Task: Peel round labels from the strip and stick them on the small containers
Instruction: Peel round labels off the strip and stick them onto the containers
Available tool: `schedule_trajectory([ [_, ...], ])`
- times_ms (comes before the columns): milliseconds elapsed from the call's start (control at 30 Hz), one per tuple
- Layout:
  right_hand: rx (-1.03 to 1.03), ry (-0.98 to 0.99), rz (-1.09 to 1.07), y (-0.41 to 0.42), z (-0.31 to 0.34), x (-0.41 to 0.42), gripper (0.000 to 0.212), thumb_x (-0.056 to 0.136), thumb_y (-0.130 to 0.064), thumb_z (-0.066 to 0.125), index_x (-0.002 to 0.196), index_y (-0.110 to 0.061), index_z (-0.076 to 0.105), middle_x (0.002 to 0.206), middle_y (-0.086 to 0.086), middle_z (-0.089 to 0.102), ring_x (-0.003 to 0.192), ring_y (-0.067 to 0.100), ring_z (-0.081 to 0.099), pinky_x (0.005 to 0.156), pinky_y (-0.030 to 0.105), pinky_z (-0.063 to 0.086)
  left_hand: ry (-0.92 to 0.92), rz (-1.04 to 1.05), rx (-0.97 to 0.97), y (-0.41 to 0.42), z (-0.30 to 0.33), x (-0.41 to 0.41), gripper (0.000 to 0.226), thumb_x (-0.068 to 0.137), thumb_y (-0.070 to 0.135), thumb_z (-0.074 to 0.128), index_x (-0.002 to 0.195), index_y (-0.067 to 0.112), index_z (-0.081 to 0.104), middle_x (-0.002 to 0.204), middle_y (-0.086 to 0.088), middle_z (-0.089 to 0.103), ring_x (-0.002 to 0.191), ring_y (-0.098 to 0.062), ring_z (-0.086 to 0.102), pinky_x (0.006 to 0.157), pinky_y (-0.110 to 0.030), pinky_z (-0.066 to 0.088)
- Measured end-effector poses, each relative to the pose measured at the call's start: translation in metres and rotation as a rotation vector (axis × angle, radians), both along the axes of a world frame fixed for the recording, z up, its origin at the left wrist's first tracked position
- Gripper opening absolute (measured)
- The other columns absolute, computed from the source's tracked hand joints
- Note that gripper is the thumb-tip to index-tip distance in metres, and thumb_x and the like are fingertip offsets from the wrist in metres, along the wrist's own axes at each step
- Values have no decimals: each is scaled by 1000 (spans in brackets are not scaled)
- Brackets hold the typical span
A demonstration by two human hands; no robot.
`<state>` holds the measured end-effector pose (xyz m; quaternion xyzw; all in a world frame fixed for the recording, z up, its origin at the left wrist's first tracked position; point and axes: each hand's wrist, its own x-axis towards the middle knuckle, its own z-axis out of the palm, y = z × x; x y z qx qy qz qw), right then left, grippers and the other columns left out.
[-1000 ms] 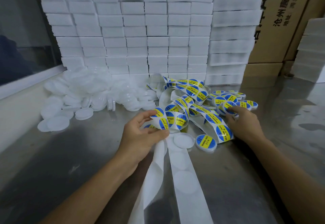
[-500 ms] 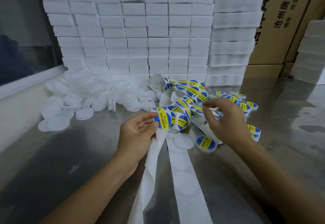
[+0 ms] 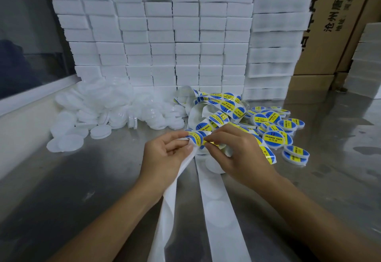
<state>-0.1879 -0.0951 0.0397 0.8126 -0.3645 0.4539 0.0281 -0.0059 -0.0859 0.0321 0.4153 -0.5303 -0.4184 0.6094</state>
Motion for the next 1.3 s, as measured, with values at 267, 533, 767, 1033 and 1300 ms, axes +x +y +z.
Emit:
schedule_trajectory([
  [267,-34,4,51,3,0,5,9,88,-15,71,93,-11,77,86,0,69,76,14,65,65,36,53,-10,-22,-3,3,-1,-2,25,77,4,77,97,19,72,80,-5,77,75,-11,72,72,-21,56],
  [533,-100,69,-1,8,3,8,10,87,-17,69,87,-10,76,79,2,70,70,19,65,59,38,52,-114,-36,-70,6,1,-3,34,78,8,77,104,25,65,75,0,76,70,-5,71,66,-17,53],
  [767,-161,84,-80,12,6,11,11,85,-15,68,79,-8,73,73,2,67,66,21,63,55,39,50,-146,-45,-111,7,3,-4,33,80,5,75,105,25,63,76,-1,76,69,-6,69,71,-22,56],
  [1033,51,-213,-134,3,8,-2,6,81,-4,70,76,-7,69,69,-4,65,62,10,58,60,32,51,-125,4,-126,5,3,1,34,80,-3,72,98,24,63,71,-1,75,65,-7,67,65,-17,51],
  [1300,574,-663,-192,-13,4,-20,19,87,-8,62,69,-9,68,54,-4,61,50,4,51,55,26,48,-189,103,-68,-4,-5,10,24,81,13,76,99,22,64,70,2,74,60,-5,62,68,-23,49],
])
